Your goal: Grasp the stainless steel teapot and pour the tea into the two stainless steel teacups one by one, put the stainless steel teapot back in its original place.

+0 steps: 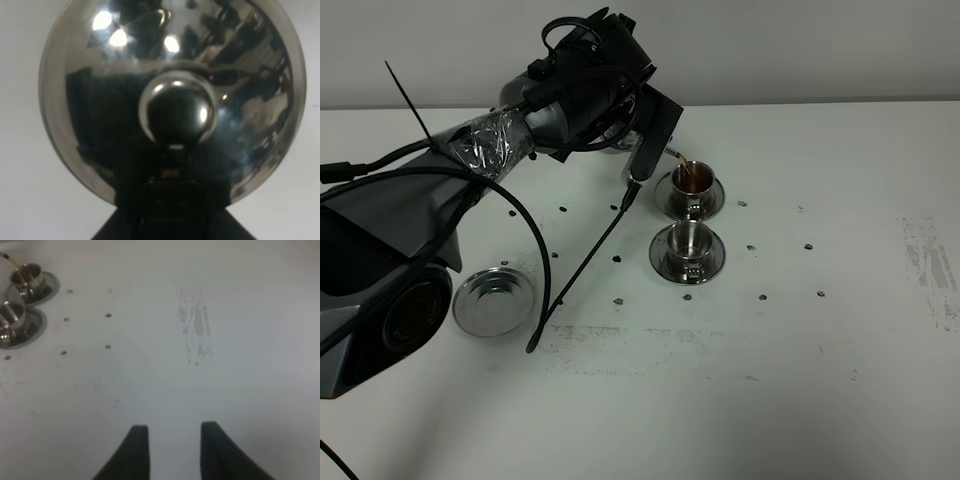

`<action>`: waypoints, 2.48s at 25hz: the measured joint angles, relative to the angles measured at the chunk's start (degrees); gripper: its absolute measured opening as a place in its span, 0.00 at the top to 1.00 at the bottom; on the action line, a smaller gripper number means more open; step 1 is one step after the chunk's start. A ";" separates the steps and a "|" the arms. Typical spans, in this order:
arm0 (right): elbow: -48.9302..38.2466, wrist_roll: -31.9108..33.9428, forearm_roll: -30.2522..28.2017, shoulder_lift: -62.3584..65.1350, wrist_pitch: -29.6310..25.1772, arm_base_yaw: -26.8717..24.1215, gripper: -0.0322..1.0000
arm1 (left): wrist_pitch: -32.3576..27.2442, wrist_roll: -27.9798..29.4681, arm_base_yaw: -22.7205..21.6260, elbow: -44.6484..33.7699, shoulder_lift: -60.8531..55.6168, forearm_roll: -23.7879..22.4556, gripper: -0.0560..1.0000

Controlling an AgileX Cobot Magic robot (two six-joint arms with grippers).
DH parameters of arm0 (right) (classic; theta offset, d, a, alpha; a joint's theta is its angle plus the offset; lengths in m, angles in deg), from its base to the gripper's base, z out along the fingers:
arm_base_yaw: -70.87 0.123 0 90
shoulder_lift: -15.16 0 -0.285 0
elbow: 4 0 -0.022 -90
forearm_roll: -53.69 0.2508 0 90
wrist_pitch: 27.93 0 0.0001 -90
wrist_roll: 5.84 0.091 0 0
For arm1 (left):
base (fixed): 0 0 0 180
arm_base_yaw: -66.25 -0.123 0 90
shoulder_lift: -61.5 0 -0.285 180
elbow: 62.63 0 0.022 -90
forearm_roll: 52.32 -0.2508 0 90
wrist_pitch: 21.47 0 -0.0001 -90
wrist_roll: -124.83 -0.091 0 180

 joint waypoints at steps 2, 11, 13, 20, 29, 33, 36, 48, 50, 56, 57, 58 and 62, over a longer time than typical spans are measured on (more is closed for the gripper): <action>0.00 0.00 0.00 0.00 0.00 0.00 0.70 | 0.00 0.07 0.00 0.00 0.00 -0.07 0.75; 0.00 0.00 0.00 0.00 0.00 0.00 0.70 | 0.00 0.07 0.00 0.00 0.00 -1.33 0.75; 0.00 0.00 0.00 0.00 0.00 0.00 0.70 | 0.00 0.07 0.00 0.00 0.00 -1.47 0.75; 0.00 0.00 0.00 0.00 0.00 0.00 0.70 | 0.00 0.13 0.11 0.00 0.00 -1.47 0.75; 0.00 0.00 0.00 0.00 0.00 0.00 0.70 | 0.00 0.13 0.44 0.00 0.00 -1.61 0.75; 0.00 0.00 0.00 0.00 0.00 0.00 0.70 | 0.05 0.13 0.60 0.00 0.00 -1.61 0.75; 0.00 0.00 0.00 0.00 0.00 0.00 0.70 | 0.05 0.13 0.74 0.00 0.00 -1.62 0.75; 0.00 0.00 0.00 0.00 0.00 0.00 0.70 | 0.14 0.13 0.92 0.00 0.02 -1.73 0.75; 0.00 0.00 0.00 0.00 0.00 0.00 0.70 | 0.16 0.13 0.92 0.00 0.07 -1.73 0.75; 0.00 0.00 0.00 0.00 0.00 0.00 0.70 | 0.24 0.13 0.92 0.00 0.13 -1.61 0.75; 0.00 0.00 0.00 0.00 0.00 0.00 0.70 | 0.24 0.13 0.92 0.00 0.13 -1.39 0.75; 0.00 0.00 0.00 0.00 0.00 0.00 0.70 | 0.24 0.13 0.86 0.00 0.13 -1.10 0.75; 0.00 0.00 0.00 0.00 0.00 0.00 0.70 | -0.66 0.20 0.18 0.00 0.13 1.55 0.75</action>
